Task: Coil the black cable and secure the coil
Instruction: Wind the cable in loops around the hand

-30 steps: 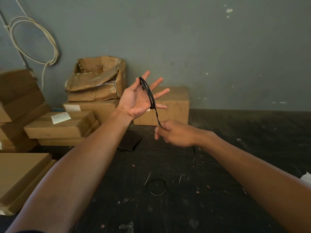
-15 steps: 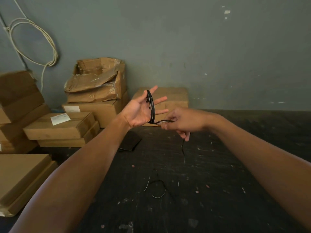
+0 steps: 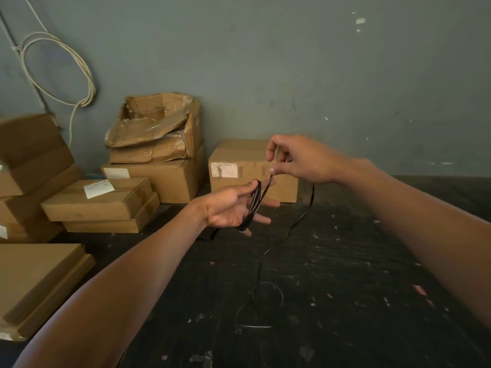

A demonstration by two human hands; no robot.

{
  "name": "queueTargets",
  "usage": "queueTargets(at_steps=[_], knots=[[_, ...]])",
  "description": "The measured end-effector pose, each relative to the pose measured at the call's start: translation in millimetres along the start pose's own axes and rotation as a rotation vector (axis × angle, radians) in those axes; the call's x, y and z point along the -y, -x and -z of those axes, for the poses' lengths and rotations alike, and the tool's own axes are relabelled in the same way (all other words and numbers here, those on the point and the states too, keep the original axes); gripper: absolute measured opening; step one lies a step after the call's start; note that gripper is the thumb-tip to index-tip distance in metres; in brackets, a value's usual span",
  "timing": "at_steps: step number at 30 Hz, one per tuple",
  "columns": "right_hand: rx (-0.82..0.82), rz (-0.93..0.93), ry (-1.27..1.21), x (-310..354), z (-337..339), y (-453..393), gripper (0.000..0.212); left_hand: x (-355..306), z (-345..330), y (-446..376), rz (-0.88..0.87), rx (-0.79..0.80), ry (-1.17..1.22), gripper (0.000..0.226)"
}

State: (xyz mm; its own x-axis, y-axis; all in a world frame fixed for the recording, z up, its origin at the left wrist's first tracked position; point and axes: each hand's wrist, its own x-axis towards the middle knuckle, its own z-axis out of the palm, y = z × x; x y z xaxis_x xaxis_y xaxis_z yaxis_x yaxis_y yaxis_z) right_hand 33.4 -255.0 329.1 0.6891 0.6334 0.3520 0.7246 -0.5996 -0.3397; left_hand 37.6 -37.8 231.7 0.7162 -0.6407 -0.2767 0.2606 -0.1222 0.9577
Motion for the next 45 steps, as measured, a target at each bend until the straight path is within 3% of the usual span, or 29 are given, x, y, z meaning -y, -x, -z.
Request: queueTargets(at_steps=[6, 10, 14, 20, 24, 27, 30, 38, 45], knots=[[-0.041, 0.004, -0.059, -18.2, -2.4, -1.6, 0.025, -8.3, -24.1, 10.3, 0.105, 0.225, -0.125, 0.047], [-0.029, -0.067, -0.452, -36.7, -12.5, 6.0, 0.017, -14.9, -36.4, 17.0, 0.044, 0.376, -0.022, 0.051], [-0.071, -0.171, -0.848, -54.8, -23.6, 15.3, 0.023, -18.4, -42.8, 20.7, -0.029, 0.487, 0.087, 0.053], [-0.097, -0.211, -1.158, -62.3, -62.7, 23.7, 0.004, -36.3, -45.4, 27.1, -0.228, 0.519, 0.190, 0.056], [-0.096, -0.319, -0.988, -54.2, -106.9, 35.2, 0.024, -59.0, -39.0, 34.3, -0.348, 0.479, 0.209, 0.054], [0.077, -0.313, -0.724, -41.7, -138.8, 50.8, 0.026, -73.1, -34.3, 39.3, -0.402, 0.487, 0.280, 0.053], [0.226, -0.278, -0.650, -21.9, -156.0, 59.2, 0.028, -80.6, -31.9, 38.4, -0.421, 0.443, 0.256, 0.052], [0.442, -0.031, -0.439, 22.9, -134.6, 59.7, 0.031, -71.7, -12.3, 28.8, -0.365, 0.143, 0.246, 0.050], [0.452, 0.054, -0.288, 34.4, -89.6, 60.9, 0.030, -53.6, 12.2, 32.3, -0.301, -0.052, 0.252, 0.050]])
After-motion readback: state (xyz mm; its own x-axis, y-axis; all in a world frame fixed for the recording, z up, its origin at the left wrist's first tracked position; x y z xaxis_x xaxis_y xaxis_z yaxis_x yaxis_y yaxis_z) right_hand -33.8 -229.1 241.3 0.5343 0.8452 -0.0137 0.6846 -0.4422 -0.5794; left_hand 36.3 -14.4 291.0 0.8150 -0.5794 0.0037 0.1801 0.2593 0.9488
